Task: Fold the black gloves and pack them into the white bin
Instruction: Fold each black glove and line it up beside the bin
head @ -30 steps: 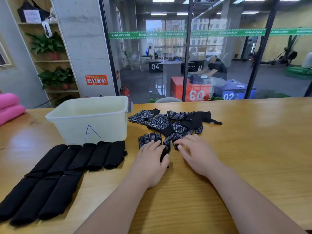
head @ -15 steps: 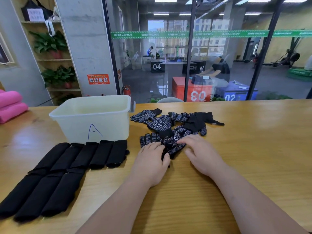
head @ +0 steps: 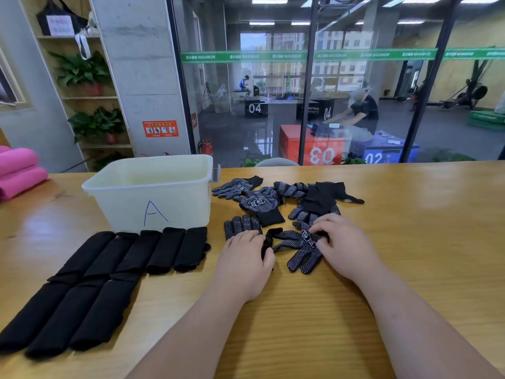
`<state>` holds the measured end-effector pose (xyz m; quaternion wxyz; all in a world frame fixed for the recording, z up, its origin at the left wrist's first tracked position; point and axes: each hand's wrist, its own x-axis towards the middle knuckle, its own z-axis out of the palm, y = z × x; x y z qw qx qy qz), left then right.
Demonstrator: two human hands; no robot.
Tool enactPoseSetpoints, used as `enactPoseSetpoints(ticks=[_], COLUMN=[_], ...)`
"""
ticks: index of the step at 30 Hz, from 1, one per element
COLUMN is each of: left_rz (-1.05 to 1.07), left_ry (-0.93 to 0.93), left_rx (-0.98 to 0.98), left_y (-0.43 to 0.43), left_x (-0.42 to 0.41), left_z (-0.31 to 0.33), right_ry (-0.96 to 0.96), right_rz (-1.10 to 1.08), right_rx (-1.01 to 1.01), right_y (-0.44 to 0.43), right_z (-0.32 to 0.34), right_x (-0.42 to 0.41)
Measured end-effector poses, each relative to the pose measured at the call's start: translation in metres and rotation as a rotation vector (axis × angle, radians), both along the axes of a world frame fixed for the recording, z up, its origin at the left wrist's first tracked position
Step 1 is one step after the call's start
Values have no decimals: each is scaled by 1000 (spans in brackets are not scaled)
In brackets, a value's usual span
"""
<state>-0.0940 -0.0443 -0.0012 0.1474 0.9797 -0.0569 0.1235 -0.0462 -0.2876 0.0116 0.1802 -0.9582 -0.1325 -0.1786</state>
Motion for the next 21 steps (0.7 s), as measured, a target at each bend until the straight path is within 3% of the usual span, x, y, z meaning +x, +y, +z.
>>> enactPoseSetpoints(ticks=[3,9,17,21], left_rz=[0,-3,-13,-22], left_ry=[7,18,-28,-40], left_rx=[2,-9,-6,-1], left_y=[-1,0,0,-1], left_x=[0,-1,-2,-3], left_z=[1,2,2,2], right_ry=[136,97,60,50], right_rz=[39,-125,-544,-229], right_rx=[16,-196,-287,-121], right_y=[2,-5,-24,-15], right_z=[6,15,7,0], right_x=[-6,-11,-18,-11])
